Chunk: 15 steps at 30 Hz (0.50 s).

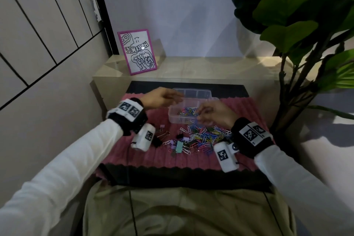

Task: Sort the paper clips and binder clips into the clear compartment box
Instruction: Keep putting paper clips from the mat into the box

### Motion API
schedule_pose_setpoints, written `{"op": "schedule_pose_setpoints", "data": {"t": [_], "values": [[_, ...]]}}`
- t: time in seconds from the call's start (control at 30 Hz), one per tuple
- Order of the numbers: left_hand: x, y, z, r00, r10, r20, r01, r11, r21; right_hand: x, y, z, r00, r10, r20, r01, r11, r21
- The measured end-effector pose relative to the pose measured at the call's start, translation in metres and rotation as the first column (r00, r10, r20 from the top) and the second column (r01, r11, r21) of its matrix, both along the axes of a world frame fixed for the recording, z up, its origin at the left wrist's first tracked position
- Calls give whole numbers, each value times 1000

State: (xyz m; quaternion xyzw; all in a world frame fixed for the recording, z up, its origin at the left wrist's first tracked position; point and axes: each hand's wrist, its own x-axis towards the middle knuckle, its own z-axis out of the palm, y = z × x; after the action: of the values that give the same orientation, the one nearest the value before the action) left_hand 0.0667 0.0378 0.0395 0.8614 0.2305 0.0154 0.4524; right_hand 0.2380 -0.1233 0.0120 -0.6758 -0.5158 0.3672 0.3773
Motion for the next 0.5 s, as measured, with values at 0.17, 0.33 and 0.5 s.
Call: {"op": "schedule_pose_setpoints", "data": {"t": [0.17,0.33,0.5], "values": [[-65,17,1,990,143,18,-143,964,222,13,22,14,989,-99,107,86,989,120],[-71,0,-20,985,51,-165,31,889,457,0,44,19,948,-148,282,126,988,93],[-51,-12,-47,945,-14,-327,206,801,563,-19,30,13,798,-28,602,-11,998,61]]}}
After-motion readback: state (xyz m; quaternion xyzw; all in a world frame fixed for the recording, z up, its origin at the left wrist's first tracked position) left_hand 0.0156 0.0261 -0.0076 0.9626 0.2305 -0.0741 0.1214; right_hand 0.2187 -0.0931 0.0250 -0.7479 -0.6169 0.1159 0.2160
